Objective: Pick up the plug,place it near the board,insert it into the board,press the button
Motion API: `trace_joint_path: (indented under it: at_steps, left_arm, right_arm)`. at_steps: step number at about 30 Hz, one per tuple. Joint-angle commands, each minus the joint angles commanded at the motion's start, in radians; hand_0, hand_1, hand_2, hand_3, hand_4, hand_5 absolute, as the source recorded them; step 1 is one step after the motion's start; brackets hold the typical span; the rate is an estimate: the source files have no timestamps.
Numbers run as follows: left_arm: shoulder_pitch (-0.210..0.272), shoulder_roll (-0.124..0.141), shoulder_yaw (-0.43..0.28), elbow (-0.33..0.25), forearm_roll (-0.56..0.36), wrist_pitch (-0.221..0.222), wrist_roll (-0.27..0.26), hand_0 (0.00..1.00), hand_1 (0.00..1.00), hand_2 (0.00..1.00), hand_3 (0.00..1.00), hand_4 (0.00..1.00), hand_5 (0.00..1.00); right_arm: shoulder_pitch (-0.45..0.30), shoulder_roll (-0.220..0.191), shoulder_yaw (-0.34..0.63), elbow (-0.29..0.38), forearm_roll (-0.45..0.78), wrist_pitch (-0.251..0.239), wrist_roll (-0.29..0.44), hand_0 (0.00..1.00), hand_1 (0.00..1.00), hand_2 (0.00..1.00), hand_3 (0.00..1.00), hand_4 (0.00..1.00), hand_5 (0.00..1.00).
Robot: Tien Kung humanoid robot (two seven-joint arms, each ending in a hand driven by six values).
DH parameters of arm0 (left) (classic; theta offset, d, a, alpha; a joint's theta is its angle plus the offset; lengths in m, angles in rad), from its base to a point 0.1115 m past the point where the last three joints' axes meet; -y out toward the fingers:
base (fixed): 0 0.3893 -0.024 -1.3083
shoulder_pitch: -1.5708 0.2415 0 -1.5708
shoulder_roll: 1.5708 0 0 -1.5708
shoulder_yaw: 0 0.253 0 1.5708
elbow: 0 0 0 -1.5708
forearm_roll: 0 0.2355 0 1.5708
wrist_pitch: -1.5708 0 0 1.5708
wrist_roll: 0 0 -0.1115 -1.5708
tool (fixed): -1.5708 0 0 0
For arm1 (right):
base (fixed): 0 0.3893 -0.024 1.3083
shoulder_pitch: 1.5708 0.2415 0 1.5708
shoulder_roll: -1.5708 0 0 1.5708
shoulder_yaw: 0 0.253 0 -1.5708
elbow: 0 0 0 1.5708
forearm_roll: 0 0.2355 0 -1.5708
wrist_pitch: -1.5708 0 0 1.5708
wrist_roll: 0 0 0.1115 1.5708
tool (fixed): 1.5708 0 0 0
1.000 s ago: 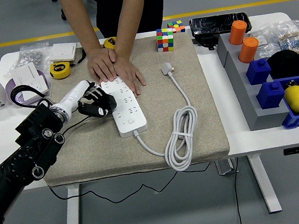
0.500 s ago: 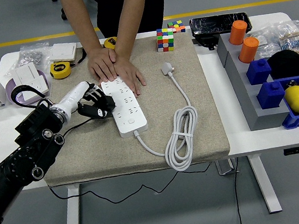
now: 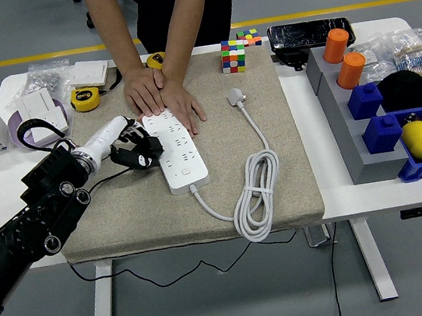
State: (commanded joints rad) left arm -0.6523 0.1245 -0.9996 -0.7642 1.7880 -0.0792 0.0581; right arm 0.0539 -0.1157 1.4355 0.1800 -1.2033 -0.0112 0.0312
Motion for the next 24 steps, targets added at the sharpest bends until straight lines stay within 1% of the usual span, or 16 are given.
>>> trace_joint_path:
  at_steps: [4, 5, 10, 11, 19, 22, 23, 24]
  left_arm:
    - [-0.002, 0.002, 0.001, 0.000, 0.004, -0.007, 0.002, 0.738, 0.753, 0.637, 0.580, 0.891, 0.114]
    - [-0.003, 0.002, 0.000, -0.001, 0.005, -0.008, 0.002, 0.777, 0.817, 0.773, 0.700, 0.960, 0.165]
    - [-0.003, 0.004, -0.003, -0.004, 0.008, -0.010, 0.001, 0.777, 0.817, 0.773, 0.700, 0.960, 0.165]
    - [-0.003, 0.004, -0.004, -0.005, 0.008, -0.010, 0.001, 0.793, 0.838, 0.812, 0.777, 0.995, 0.190]
    - [-0.002, 0.009, -0.008, -0.016, 0.010, -0.020, 0.005, 0.798, 0.845, 0.821, 0.791, 0.998, 0.203]
    - [0.001, 0.011, -0.012, -0.027, 0.005, -0.037, 0.011, 0.798, 0.845, 0.821, 0.791, 0.998, 0.203]
    - [0.002, 0.012, -0.013, -0.030, 0.001, -0.045, 0.014, 0.849, 0.888, 0.847, 0.815, 0.998, 0.362]
    - [0.004, 0.012, -0.015, -0.036, -0.008, -0.059, 0.018, 0.849, 0.888, 0.847, 0.815, 0.998, 0.362]
  right_arm:
    - [0.001, -0.001, 0.000, 0.000, 0.000, 0.000, 0.000, 0.982, 0.907, 0.842, 0.858, 0.998, 0.998]
    - [0.001, -0.001, 0.001, 0.000, 0.000, -0.001, 0.000, 0.981, 0.907, 0.843, 0.858, 0.998, 0.998]
    - [0.001, 0.000, 0.002, 0.000, 0.000, -0.001, 0.000, 0.981, 0.907, 0.843, 0.858, 0.998, 0.998]
    - [0.001, 0.000, 0.002, 0.000, 0.000, -0.001, 0.000, 0.981, 0.907, 0.843, 0.858, 0.998, 0.998]
    - [-0.001, 0.001, 0.001, 0.000, 0.001, -0.001, 0.000, 0.981, 0.907, 0.843, 0.857, 0.998, 0.998]
    - [-0.001, 0.001, 0.001, 0.000, 0.001, -0.002, 0.000, 0.981, 0.907, 0.843, 0.857, 0.998, 0.998]
    - [-0.001, 0.001, 0.001, 0.000, 0.002, -0.002, 0.001, 0.983, 0.907, 0.843, 0.858, 0.998, 0.998]
    - [-0.001, 0.001, 0.000, 0.000, 0.003, -0.002, 0.001, 0.983, 0.907, 0.843, 0.858, 0.998, 0.998]
